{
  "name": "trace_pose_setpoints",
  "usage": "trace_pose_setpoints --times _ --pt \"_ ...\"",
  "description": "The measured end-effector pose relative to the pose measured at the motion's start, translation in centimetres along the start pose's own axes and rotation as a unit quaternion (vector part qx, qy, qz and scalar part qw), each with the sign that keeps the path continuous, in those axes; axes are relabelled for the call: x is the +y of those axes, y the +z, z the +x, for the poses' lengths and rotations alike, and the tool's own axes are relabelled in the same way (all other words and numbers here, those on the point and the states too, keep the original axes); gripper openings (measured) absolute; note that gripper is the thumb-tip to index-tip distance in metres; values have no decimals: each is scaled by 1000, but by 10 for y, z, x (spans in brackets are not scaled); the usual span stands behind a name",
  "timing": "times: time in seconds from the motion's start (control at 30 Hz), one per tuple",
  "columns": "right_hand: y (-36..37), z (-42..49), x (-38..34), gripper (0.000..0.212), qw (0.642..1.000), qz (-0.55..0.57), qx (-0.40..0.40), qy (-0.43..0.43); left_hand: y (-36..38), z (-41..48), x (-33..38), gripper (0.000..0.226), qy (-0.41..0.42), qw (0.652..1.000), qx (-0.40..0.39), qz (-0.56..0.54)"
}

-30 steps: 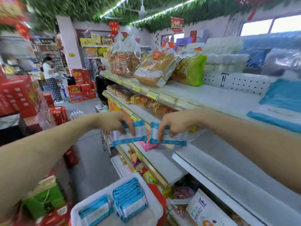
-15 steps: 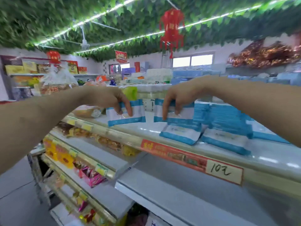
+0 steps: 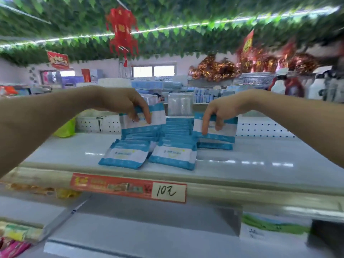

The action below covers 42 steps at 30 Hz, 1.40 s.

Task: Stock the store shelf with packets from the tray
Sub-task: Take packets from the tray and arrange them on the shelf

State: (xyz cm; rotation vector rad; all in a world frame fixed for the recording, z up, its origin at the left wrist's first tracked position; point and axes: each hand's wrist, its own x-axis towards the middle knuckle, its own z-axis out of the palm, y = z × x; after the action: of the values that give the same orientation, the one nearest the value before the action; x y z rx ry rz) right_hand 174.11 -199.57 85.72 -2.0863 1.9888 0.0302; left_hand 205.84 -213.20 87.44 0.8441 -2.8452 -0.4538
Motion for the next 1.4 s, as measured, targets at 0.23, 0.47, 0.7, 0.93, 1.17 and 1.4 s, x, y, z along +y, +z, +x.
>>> trace_pose_setpoints --times 0.23,0.47,0.7,0.93,1.17,1.4 --pt "16 1 35 44 999 -28 -1 17 0 20 23 35 44 999 18 0" --pt "31 27 25 41 998 -66 18 -9 1 31 36 34 60 998 16 -2" --pt "38 33 33 29 993 -54 99 -27 7 40 47 35 87 996 17 -5" --pt "24 16 54 22 987 -61 147 3 20 68 76 33 130 991 13 0" --pt "10 -21 91 25 985 -56 152 63 50 114 121 34 168 985 -39 -14" --pt "15 -65 133 21 976 -97 160 111 91 152 130 31 203 978 -52 -11"
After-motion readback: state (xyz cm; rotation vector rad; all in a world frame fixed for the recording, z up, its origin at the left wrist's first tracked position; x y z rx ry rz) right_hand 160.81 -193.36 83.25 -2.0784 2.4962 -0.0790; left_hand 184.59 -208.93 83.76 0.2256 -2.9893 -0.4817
